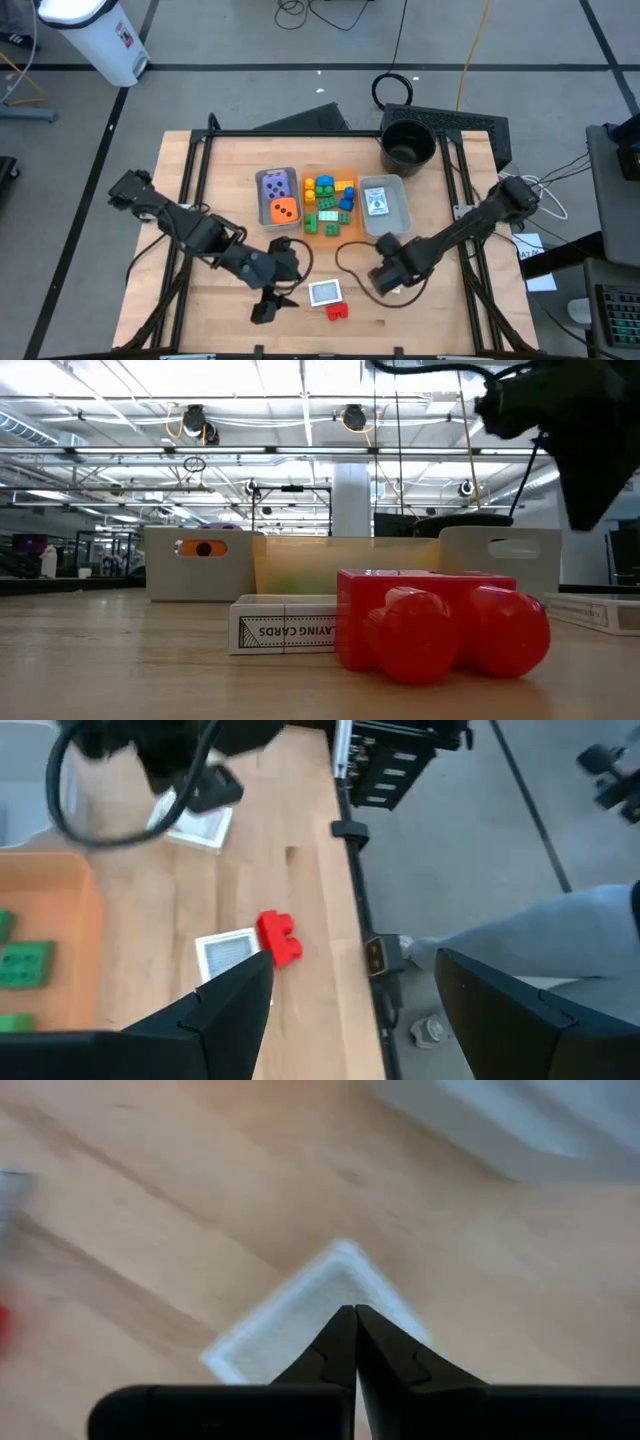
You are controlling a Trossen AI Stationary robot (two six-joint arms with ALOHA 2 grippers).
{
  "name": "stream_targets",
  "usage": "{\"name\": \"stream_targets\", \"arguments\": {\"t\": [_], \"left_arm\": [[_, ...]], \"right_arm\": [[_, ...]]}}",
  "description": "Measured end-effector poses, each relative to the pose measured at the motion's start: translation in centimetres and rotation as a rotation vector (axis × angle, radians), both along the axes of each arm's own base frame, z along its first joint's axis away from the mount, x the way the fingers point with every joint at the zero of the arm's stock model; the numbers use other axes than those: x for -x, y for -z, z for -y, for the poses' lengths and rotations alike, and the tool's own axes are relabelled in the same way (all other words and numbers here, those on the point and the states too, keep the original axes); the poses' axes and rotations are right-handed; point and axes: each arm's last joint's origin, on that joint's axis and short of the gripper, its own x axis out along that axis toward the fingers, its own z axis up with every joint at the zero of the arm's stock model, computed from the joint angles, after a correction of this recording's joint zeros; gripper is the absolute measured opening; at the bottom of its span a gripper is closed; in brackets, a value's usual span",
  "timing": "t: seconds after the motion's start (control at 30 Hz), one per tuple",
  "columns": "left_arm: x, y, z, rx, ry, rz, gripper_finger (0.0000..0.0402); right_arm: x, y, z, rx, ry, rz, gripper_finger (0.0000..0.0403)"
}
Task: Pick & Place Toys
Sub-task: Put the brown deck of cards into the right gray bin
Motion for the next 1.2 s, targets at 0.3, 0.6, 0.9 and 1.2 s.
{"name": "stream_targets", "arguments": {"t": [0.3,0.6,0.9,1.2], "left_arm": [[-0.3,0.5,-1.6,-0.049,-0.028,-0.058,0.0285],[-0.2,0.8,-2.1,-0.068,-0.042,-0.096,0.0285],[-0.3,0.8,-2.1,-0.064,-0.047,-0.096,0.0285],[-0.3,0.8,-2.1,-0.068,-0.042,-0.09,0.0285]], "right_arm": [[1.5,-4.2,1.2,-0.026,0.133,0.201,0.0001],[1.3,-5.3,1.3,-0.032,-0.04,0.274,0.0001],[1.7,-4.0,1.2,-0.157,0.179,0.224,0.0044],[2.1,-1.0,0.4,-0.277,0.279,0.23,0.0209]]}}
